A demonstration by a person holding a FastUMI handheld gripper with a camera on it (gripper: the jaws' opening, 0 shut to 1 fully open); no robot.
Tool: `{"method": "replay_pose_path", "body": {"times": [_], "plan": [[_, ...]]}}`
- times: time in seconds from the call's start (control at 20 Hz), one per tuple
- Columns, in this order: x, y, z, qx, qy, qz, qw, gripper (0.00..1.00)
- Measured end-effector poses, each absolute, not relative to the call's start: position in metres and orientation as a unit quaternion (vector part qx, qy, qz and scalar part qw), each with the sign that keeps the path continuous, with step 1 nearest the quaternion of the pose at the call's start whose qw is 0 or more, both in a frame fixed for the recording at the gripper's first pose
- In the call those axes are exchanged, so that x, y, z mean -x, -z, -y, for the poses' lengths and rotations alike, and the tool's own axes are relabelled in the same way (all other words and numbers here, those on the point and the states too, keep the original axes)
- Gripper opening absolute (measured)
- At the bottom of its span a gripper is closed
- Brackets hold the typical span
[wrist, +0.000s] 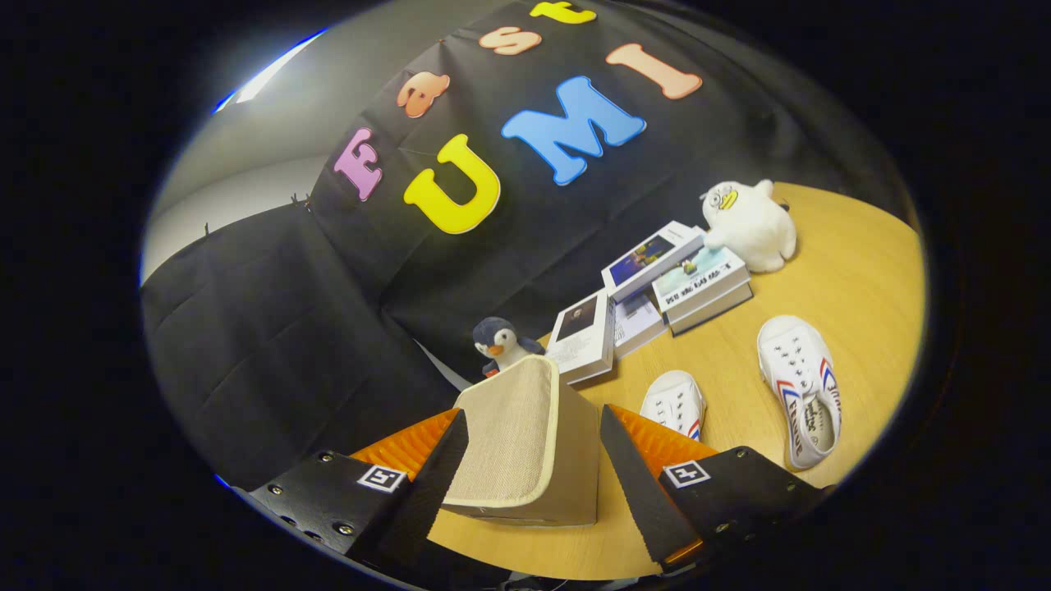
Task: Open the storage box then place both shoes into the box .Put the left shoe in first, then the right shoe, with the right side of both shoes facing outward in a uniform manner.
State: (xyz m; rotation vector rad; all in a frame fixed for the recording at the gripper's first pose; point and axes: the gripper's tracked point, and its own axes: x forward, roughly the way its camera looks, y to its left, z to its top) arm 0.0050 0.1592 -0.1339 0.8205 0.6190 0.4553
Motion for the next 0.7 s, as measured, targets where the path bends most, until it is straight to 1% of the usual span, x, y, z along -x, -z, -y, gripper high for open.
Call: {"method": "replay_pose_path", "body": {"times": [0.3,0.5,0.7], "plan": [[0.007,0.151,-0.196,-0.479,-0.247,-0.357,0.763,0.98],[0.009,0.168,-0.21,-0.494,-0.24,-0.385,0.742,0.98],[0.007,0.18,-0.222,-0.524,-0.234,-0.412,0.708,0.98]]}}
